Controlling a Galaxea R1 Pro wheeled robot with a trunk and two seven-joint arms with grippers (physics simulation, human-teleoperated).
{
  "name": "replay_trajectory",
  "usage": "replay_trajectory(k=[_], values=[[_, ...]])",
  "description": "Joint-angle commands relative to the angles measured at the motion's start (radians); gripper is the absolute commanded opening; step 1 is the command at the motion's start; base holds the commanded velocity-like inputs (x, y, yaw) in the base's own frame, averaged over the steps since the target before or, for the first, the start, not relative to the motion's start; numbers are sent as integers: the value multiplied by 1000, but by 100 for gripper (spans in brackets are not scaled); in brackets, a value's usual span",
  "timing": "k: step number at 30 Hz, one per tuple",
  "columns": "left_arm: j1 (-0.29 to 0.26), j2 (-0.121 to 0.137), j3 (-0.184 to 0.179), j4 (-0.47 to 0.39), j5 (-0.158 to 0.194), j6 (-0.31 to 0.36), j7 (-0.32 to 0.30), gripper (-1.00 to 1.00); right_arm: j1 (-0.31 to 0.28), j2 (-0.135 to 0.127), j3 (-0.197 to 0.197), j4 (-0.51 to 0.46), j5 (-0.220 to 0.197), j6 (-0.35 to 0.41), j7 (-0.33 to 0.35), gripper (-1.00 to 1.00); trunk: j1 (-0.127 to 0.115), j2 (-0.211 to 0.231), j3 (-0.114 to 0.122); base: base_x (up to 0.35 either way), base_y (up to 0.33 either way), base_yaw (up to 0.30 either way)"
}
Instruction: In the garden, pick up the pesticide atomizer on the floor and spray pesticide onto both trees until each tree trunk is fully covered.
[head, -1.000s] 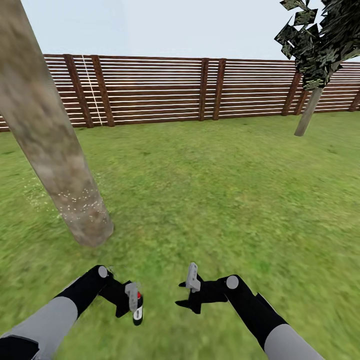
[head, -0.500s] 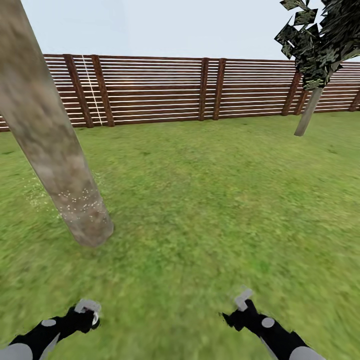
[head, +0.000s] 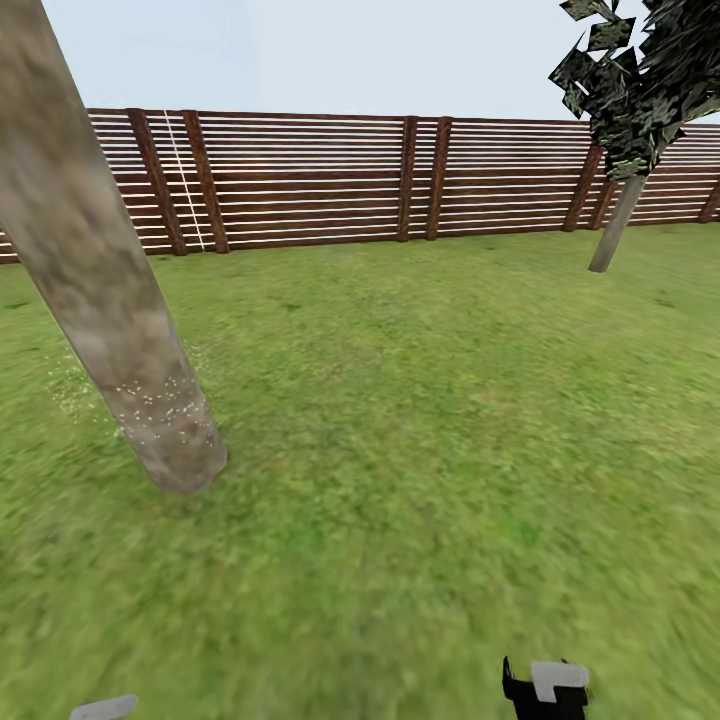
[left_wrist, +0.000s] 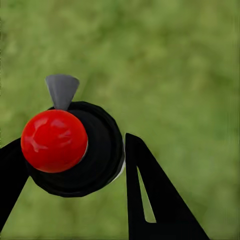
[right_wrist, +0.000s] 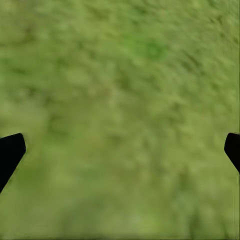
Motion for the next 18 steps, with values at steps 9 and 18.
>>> replay_trajectory(k=[9, 18], values=[[0, -2, -2, 3, 2, -3, 0, -100, 38, 38, -1, 25, 16, 9, -7, 100, 0, 0, -1, 0, 0, 0], [0, 0, 0, 24, 1, -4, 1, -100, 40, 38, -1, 25, 16, 9, -7, 100, 0, 0, -1, 0, 0, 0]])
